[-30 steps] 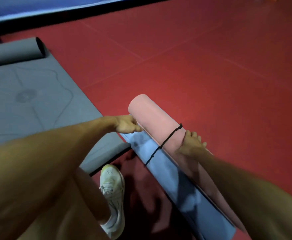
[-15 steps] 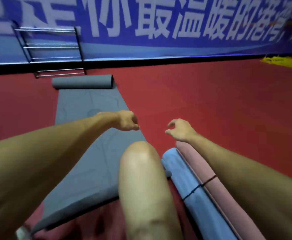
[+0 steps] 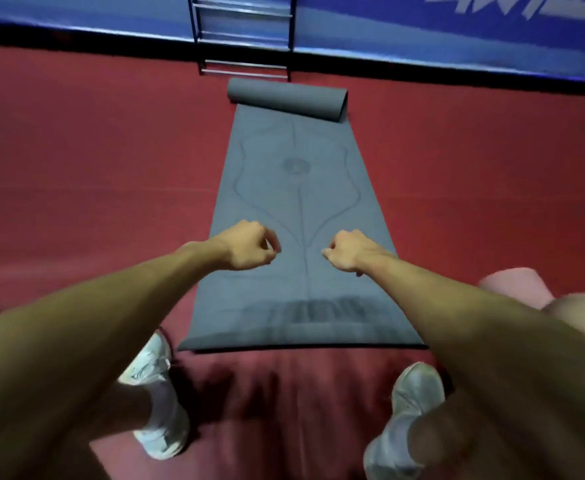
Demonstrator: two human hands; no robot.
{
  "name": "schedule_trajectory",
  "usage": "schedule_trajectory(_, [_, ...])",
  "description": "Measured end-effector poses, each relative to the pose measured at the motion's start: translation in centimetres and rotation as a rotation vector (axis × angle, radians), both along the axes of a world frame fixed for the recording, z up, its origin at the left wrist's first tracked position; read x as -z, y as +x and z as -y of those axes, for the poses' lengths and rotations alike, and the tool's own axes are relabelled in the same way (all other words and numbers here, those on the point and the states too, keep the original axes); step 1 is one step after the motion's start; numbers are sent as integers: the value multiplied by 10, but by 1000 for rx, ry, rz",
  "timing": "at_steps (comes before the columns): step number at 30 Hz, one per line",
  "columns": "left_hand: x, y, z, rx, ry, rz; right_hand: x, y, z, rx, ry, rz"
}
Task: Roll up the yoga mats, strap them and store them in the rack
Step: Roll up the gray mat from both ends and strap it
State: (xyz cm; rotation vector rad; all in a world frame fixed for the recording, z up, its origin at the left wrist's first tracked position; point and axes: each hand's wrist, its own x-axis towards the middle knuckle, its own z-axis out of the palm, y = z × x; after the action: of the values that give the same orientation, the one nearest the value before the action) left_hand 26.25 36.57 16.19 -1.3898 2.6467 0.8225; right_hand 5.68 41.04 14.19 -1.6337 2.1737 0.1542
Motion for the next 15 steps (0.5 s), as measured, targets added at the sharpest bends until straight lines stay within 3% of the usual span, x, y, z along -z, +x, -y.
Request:
schedule_trajectory(5, [97, -17, -25, 18, 213, 17, 83, -1, -12, -42, 213, 102])
schedule_trajectory(9, [167, -31, -55, 43, 275, 23, 130, -13, -35, -140, 294, 166])
schedule_trajectory(12, [207, -35, -72, 127, 248, 50, 156, -21, -51, -185, 244, 163])
schedule_trajectory(15, [234, -36, -81, 196, 96, 20, 176, -25, -64, -220, 176, 129])
